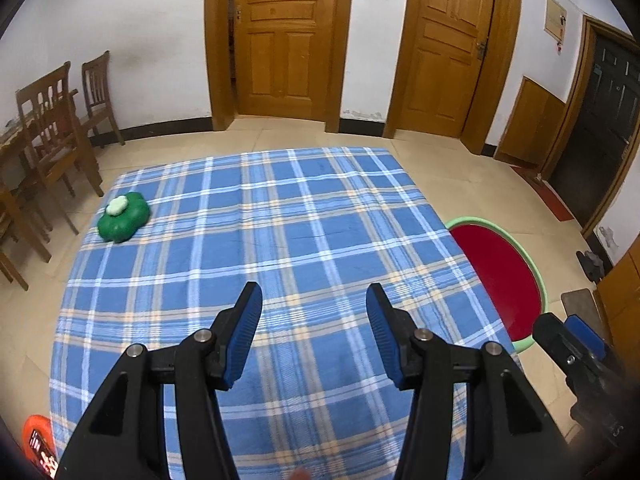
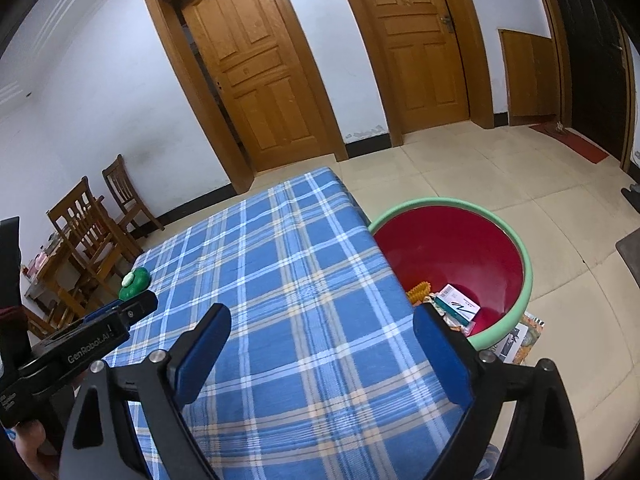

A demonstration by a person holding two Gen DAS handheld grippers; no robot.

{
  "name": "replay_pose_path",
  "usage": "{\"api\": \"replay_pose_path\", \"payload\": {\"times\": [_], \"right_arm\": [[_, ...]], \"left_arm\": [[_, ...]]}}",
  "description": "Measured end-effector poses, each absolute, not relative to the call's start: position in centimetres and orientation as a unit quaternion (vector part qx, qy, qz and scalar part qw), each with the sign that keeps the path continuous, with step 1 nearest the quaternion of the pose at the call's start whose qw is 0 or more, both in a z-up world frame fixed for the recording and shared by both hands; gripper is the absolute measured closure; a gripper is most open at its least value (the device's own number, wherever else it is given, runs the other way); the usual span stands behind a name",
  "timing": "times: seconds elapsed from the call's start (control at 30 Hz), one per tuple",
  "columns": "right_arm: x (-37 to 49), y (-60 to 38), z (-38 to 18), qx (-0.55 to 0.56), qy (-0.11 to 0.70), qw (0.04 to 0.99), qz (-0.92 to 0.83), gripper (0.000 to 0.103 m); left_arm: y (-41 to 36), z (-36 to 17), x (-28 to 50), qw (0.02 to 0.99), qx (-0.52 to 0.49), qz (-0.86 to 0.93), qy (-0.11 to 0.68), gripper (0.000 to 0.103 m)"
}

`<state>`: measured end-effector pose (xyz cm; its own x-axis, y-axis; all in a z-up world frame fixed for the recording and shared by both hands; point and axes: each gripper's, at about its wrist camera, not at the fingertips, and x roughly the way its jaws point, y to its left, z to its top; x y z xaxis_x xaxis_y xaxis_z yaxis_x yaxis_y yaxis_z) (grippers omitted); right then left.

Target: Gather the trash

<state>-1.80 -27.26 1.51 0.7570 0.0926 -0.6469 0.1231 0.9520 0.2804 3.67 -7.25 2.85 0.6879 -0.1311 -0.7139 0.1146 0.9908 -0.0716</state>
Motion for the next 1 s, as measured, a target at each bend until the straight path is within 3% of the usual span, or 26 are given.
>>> {"api": "replay_pose_path", "payload": {"times": [1.0], "right_arm": [[-2.1, -26.5, 1.7, 0.153, 0.349, 0.925, -0.001, 0.009]], "left_arm": [[-5.3, 3.0, 2.4, 0.924, -0.012, -0.028, 0.381, 0.049]]}}
